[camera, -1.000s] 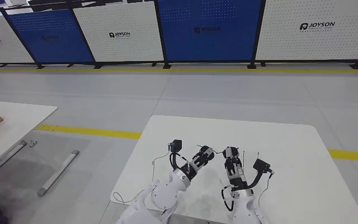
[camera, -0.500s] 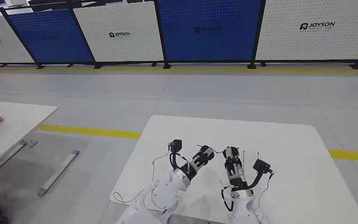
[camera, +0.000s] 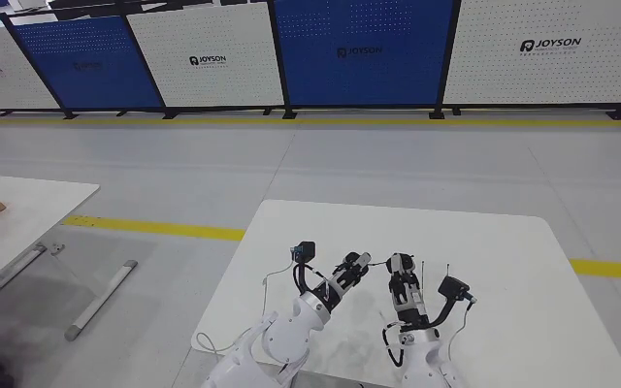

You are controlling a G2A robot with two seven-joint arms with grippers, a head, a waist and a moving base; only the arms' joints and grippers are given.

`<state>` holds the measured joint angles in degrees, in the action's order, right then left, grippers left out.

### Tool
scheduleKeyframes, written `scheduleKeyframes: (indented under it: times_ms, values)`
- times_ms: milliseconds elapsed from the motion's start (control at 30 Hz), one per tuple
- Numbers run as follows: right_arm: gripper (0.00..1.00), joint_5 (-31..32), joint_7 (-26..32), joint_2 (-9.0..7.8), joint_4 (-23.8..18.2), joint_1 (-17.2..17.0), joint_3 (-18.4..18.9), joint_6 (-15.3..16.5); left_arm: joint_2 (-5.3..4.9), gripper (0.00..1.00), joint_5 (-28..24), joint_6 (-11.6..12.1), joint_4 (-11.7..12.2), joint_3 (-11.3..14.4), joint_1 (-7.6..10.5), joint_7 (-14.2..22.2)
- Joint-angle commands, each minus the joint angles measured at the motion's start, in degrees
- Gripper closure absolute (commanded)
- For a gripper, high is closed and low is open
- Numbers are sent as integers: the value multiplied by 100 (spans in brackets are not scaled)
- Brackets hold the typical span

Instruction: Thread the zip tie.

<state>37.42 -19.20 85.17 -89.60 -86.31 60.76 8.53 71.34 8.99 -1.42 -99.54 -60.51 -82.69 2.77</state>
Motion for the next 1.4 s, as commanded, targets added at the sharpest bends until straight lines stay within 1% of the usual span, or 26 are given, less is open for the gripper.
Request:
scheduleKeyframes:
  times_ms: [0, 100, 267, 333, 367, 400, 500, 600, 667, 700, 900, 1133, 1367]
  values:
    - [100, 1, -15, 3, -5, -1, 5, -7, -1, 85, 27, -4, -5, 6, 2, 41]
    - [100, 19, -46, 7, 8, 6, 12, -42, -4, 88, 55, 5, -26, 8, -11, 87]
    - [100, 21, -70, 23, 80, 42, -6, -73, -9, 87, 102, 32, -54, -5, -37, 134]
    - [100, 19, -75, 28, 96, 52, -12, -82, -11, 83, 118, 31, -65, -10, -43, 156]
    - [100, 18, -77, 30, 100, 54, -13, -84, -12, 83, 123, 30, -68, -12, -45, 168]
    - [100, 17, -79, 32, 103, 56, -14, -86, -13, 74, 131, 27, -70, -14, -46, 179]
    - [100, 11, -84, 38, 109, 62, -13, -87, -14, 75, 155, 6, -75, -16, -47, 200]
    - [100, 2, -90, 44, 117, 68, -12, -92, -15, 77, 190, -9, -70, -13, -44, 224]
    - [100, -6, -91, 48, 126, 73, -9, -94, -15, 82, 203, -15, -66, -14, -44, 230]
    - [100, -10, -93, 50, 129, 75, -9, -94, -14, 86, 208, -18, -65, -14, -44, 229]
    - [100, -23, -105, 60, 142, 85, -3, -84, -13, 100, 223, -28, -61, -13, -40, 257]
    - [100, -10, -89, 67, 154, 85, 3, -77, -9, 100, 210, -5, -51, -9, -35, 278]
    - [100, 5, 105, 68, 184, 91, -11, -68, -8, 100, 190, 85, -52, -14, -48, 285]
